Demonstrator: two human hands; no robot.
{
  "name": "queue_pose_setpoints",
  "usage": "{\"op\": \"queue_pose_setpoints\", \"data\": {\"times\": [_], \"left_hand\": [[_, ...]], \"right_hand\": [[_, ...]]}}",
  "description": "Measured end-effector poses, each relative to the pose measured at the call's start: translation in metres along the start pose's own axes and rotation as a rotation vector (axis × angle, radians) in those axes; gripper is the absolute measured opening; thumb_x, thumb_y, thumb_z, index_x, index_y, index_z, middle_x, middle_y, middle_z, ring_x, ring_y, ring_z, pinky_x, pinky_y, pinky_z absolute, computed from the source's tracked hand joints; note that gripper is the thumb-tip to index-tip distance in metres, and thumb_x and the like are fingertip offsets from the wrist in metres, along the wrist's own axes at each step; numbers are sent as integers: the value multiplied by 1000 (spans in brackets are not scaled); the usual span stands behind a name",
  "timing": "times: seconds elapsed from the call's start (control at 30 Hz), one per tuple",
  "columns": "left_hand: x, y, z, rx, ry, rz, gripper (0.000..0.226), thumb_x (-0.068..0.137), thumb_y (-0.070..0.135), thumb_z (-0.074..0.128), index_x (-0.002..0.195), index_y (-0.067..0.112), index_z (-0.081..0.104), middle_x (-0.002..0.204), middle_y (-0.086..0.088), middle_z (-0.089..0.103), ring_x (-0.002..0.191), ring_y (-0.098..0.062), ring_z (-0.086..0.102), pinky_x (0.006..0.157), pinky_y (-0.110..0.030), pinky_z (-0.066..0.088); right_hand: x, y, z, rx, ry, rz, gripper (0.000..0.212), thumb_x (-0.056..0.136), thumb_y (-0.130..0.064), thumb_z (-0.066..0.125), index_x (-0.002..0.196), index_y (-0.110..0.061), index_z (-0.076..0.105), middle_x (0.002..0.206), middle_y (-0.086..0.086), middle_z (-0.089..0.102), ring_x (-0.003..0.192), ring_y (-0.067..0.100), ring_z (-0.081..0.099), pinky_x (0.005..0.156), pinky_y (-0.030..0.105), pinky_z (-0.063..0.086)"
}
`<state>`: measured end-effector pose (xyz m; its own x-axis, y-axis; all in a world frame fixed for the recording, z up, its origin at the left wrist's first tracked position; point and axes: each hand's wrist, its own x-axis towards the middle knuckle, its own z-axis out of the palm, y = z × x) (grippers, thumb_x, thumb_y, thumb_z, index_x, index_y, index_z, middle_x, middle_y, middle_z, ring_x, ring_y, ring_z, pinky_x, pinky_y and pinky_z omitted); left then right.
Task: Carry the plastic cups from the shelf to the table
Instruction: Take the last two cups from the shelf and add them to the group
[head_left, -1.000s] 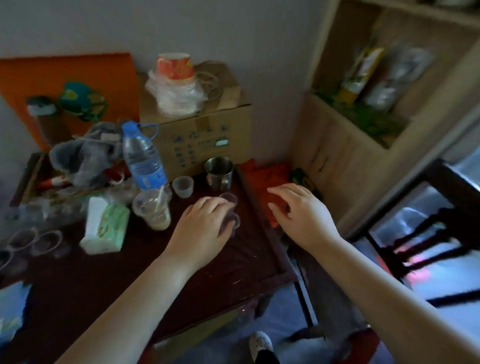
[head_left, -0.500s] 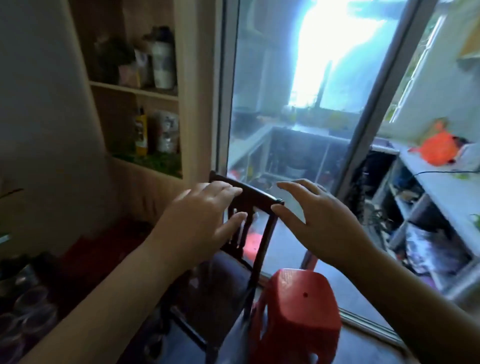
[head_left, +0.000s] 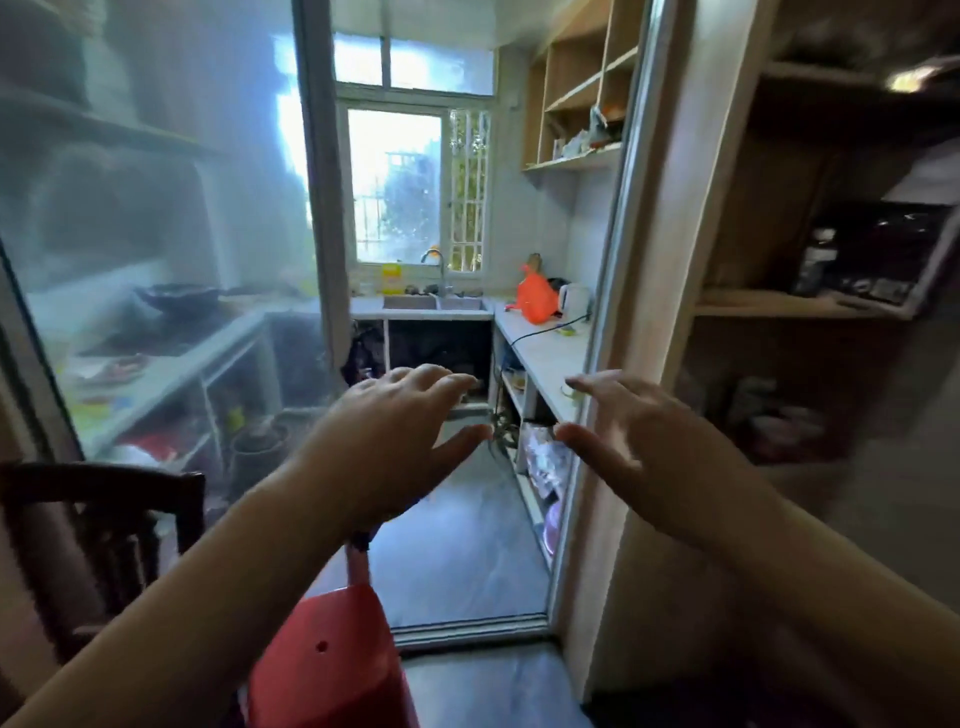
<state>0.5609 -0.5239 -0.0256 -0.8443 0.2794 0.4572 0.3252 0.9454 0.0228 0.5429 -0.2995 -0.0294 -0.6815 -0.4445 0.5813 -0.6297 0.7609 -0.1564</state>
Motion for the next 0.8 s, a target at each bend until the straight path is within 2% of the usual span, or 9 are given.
{"op": "queue_pose_setpoints", "data": {"times": [0.13, 0.23, 0.37, 0.43, 0.63, 0.8], "left_hand": [[64, 71, 18, -49, 32, 88, 70, 79, 67, 18, 132, 28, 42, 133, 4, 52, 119, -19, 49, 94, -39, 42], [109, 116, 28, -101, 25, 160, 67, 80, 67, 23, 131, 29, 42, 134, 3, 51, 118, -20, 50, 95, -40, 43], [156, 156, 51, -236, -62, 232, 65, 79, 66, 26, 132, 32, 40, 135, 3, 49, 116, -18, 51, 93, -36, 43], [180, 170, 64, -255, -70, 264, 63, 80, 66, 28, 133, 33, 37, 138, 3, 47, 118, -18, 49, 94, -35, 40], [265, 188, 101, -335, 33, 346, 57, 86, 59, 36, 135, 29, 37, 140, 3, 45, 124, -18, 44, 97, -34, 36], [343, 187, 123, -364, 85, 401, 53, 87, 58, 37, 133, 31, 37, 139, 6, 46, 126, -15, 40, 97, -35, 37]], "right_hand": [[-22, 72, -48, -8, 23, 86, 73, 83, -69, 27, 132, -19, 44, 131, 0, 52, 121, 12, 44, 99, 33, 38], [-31, 116, -73, -48, 59, 143, 69, 82, -66, 29, 130, -19, 45, 130, -2, 52, 121, 11, 44, 99, 34, 38], [-42, 163, -85, -64, 91, 212, 64, 84, -64, 27, 131, -24, 44, 130, -8, 50, 118, 6, 42, 93, 29, 37], [-44, 188, -87, -73, 94, 246, 63, 85, -63, 27, 132, -25, 43, 131, -8, 49, 118, 4, 42, 91, 24, 35], [-16, 262, -87, -145, 92, 334, 66, 85, -69, 22, 135, -28, 37, 137, -10, 44, 121, 3, 39, 92, 26, 35], [37, 322, -96, -212, 138, 348, 63, 85, -62, 25, 136, -27, 36, 140, -7, 41, 125, 0, 30, 96, 21, 25]]}}
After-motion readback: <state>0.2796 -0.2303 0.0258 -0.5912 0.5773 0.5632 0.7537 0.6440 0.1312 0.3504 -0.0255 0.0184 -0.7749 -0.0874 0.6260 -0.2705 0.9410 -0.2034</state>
